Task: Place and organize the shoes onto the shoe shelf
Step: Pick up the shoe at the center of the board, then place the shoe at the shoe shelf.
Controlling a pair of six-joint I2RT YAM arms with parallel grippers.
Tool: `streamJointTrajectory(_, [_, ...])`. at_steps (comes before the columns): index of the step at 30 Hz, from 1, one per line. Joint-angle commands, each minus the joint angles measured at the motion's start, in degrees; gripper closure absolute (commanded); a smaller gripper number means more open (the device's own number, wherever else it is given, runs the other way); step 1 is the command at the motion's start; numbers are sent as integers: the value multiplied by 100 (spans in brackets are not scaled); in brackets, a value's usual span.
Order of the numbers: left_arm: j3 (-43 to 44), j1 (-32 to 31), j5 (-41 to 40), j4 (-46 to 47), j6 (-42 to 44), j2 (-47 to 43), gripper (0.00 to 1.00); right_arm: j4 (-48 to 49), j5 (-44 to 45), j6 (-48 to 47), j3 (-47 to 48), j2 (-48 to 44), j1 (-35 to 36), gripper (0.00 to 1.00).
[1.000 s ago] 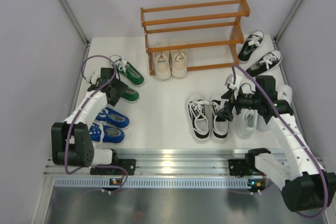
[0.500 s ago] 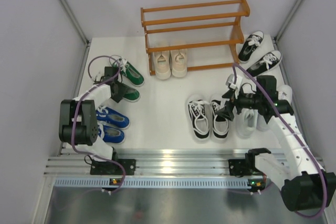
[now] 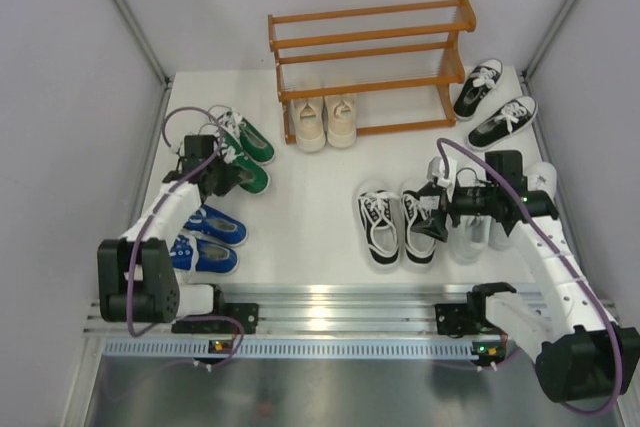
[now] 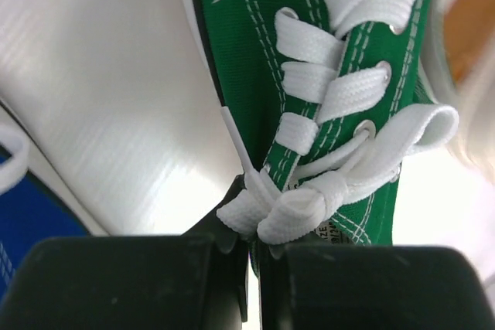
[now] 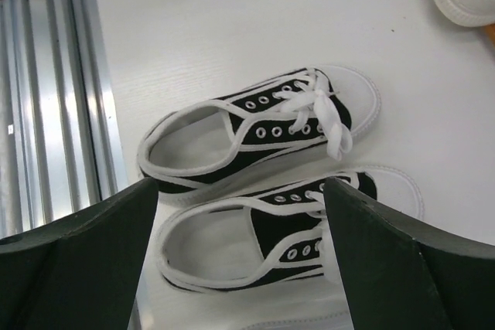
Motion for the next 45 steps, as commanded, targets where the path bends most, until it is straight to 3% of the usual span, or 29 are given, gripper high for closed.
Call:
streamJointTrajectory(1, [-245, -191, 769, 352, 287, -1121, 100, -854, -880, -1617, 22, 46, 6, 12])
streamJointTrajectory(5, [-545, -982, 814, 10, 96, -2227, 100, -1408, -794, -2164, 364, 204, 480, 12])
streamJointTrajectory(11, [-633, -3001, 209, -132, -790, -2810, 100, -1936, -81, -3184, 1173, 319, 1551, 8])
streamJointTrajectory(18, [-212, -4803, -917, -88, -1838, -2082, 100, -1279, 217, -2395, 1833, 626, 2783, 9])
streamJointTrajectory(21, [70, -5271, -1251, -62, -2251, -1643, 100, -1277, 376, -2358, 2157, 925, 3248, 10])
streamJointTrajectory(32, [747, -5853, -1366, -17, -2876, -333, 100, -1472, 1184, -2886, 2027, 1216, 4277, 17])
streamJointTrajectory(45, [940, -5923, -1384, -17, -2938, -253, 100, -610, 1984, -2148, 1473, 1505, 4779, 31])
